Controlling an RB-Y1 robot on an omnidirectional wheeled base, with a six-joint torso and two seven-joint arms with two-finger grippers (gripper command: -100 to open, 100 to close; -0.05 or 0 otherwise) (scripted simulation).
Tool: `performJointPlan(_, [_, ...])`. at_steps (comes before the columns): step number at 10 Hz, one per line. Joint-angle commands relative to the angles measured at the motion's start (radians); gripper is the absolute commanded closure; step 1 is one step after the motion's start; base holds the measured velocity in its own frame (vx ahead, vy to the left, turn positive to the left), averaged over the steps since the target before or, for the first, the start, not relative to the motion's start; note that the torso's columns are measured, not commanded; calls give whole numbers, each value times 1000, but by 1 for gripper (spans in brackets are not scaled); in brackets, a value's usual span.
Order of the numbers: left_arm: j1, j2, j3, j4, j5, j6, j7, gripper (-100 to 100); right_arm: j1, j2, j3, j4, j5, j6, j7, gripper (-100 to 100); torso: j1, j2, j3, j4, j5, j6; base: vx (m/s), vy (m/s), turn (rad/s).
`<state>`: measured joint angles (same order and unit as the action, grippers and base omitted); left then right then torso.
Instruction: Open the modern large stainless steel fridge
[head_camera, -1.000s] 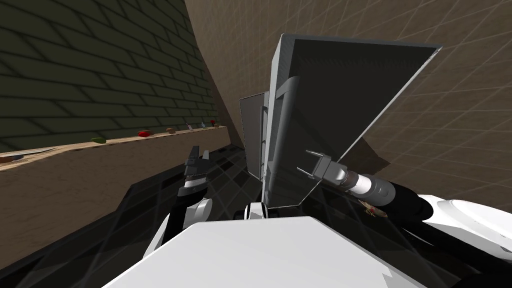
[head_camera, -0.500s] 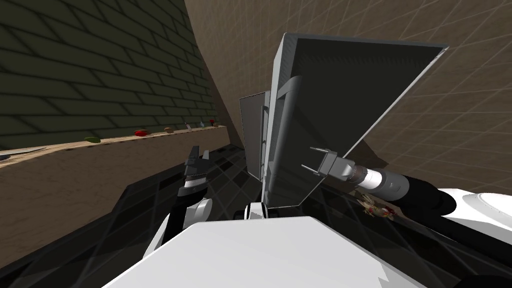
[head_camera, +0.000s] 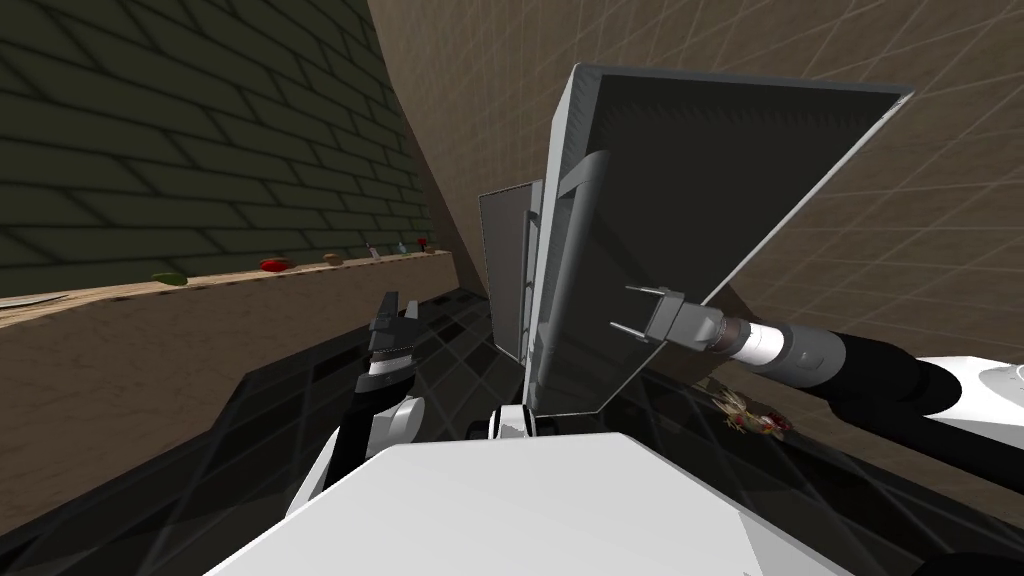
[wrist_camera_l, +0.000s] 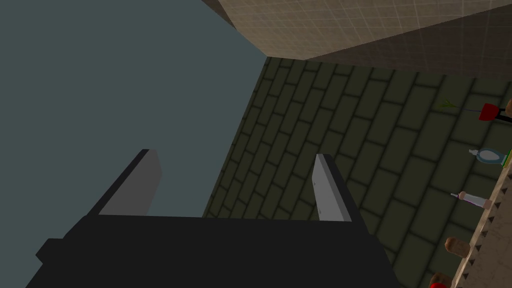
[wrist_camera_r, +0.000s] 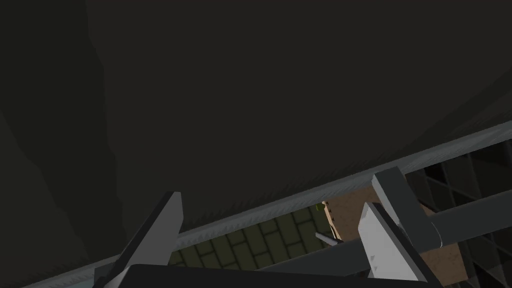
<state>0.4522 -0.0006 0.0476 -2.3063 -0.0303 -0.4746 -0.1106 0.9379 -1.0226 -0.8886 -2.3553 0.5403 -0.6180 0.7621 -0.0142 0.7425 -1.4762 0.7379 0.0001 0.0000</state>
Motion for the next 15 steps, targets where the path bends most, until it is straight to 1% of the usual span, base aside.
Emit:
performJointPlan(1, [0, 0, 0, 0, 0, 0, 0, 0, 30, -44, -74, 9, -14, 3, 35, -100, -1, 0, 1, 0, 0, 0, 15, 12, -27])
performJointPlan(2, [0, 0, 0, 0, 0, 0, 0, 0, 30, -44, -87, 9, -14, 3, 35, -100, -1, 0, 0, 0, 0, 0, 21, 12, -28])
performJointPlan(3, [0, 0, 0, 0, 0, 0, 0, 0, 48, -74, -129, 17, -23, 4, 59, -100, -1, 1, 0, 0, 0, 0, 9, 5, -25])
performJointPlan(4, [0, 0, 0, 0, 0, 0, 0, 0, 48, -74, -137, 17, -23, 4, 59, -100, -3, 1, 0, 0, 0, 0, -1, 6, -25])
performJointPlan(5, [0, 0, 0, 0, 0, 0, 0, 0, 65, -103, -175, 25, -32, 4, 83, -100, -3, 1, 1, 0, -1, 0, 8, 17, -51])
performJointPlan(6, [0, 0, 0, 0, 0, 0, 0, 0, 65, -103, -187, 25, -32, 4, 83, -100, -2, 1, 0, 0, 0, 0, 25, 16, -21])
performJointPlan(7, [0, 0, 0, 0, 0, 0, 0, 0, 81, -131, -225, 34, -40, 2, 107, -100, -1, 0, 0, 0, 0, 0, 33, 17, -25])
performJointPlan(8, [0, 0, 0, 0, 0, 0, 0, 0, 81, -131, -238, 34, -40, 2, 107, -100, -1, 0, -1, 0, 0, 0, 3, 5, -33])
performJointPlan(9, [0, 0, 0, 0, 0, 0, 0, 0, 96, -159, -277, 43, -49, 0, 130, -100, -3, 1, 1, 0, 0, 0, 0, 5, -23])
performJointPlan(10, [0, 0, 0, 0, 0, 0, 0, 0, 96, -159, -288, 43, -49, 0, 130, -100, -3, 1, 1, 0, 0, 0, 11, 23, -63])
performJointPlan(11, [0, 0, 0, 0, 0, 0, 0, 0, 109, -186, -332, 54, -57, -3, 154, -100, -1, 0, 0, 0, 0, 0, 14, 26, -74])
performJointPlan(12, [0, 0, 0, 0, 0, 0, 0, 0, 121, -212, -364, 65, -66, -7, 178, -100, 0, 0, 0, 0, 0, 0, 20, 21, -44])
performJointPlan(13, [0, 0, 0, 0, 0, 0, 0, 0, 121, -212, -386, 65, -66, -7, 178, -100, 1, 0, 0, 0, 0, 0, 14, 10, -14])
performJointPlan(14, [0, 0, 0, 0, 0, 0, 0, 0, 132, -238, -426, 77, -74, -12, 202, -100, 2, -1, 0, 0, 0, 0, 13, 25, -73])
performJointPlan(15, [0, 0, 0, 0, 0, 0, 0, 0, 141, -263, -458, 90, -82, -18, 226, -100, 3, -1, 0, 0, 0, 0, 16, 39, -118])
